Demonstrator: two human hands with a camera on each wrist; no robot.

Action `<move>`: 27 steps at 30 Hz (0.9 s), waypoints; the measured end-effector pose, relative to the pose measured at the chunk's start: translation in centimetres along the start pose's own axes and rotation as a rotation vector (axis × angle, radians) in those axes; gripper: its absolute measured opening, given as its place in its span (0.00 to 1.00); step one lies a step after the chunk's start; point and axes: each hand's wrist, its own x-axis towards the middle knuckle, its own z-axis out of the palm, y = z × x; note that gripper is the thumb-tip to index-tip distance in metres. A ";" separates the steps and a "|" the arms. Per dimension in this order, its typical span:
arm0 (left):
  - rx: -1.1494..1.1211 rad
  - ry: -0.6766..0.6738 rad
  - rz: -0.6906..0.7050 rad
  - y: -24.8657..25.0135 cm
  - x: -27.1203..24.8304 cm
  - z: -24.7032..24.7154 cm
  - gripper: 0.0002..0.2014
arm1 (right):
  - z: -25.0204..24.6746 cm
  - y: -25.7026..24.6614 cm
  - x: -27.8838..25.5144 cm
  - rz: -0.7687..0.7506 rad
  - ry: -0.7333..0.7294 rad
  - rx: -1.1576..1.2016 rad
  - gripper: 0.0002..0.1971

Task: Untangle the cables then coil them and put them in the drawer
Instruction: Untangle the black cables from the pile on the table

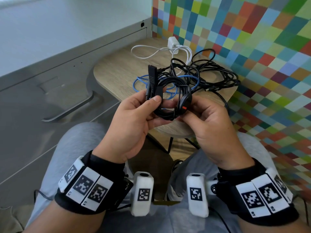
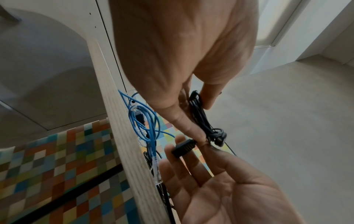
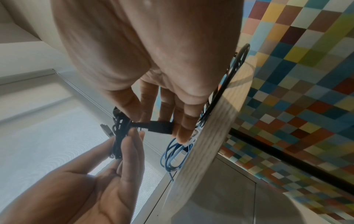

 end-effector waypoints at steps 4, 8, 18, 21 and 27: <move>0.006 0.002 0.012 -0.1 0.1 -0.1 0.13 | 0.1 0.1 0.1 0.007 0.012 0.038 0.17; 0.018 0.016 0.019 -0.4 0.2 -0.2 0.15 | -0.2 0.3 0.2 0.002 0.062 0.060 0.15; 0.055 0.021 0.031 -0.6 0.2 -0.3 0.13 | -0.1 0.5 0.2 0.053 0.120 0.091 0.17; 0.063 0.028 0.026 -0.6 0.2 -0.4 0.12 | 0.0 0.4 0.1 0.111 0.113 0.132 0.19; 0.090 0.085 0.037 -0.6 0.4 -0.5 0.12 | 0.1 -0.2 0.0 0.233 0.074 0.218 0.21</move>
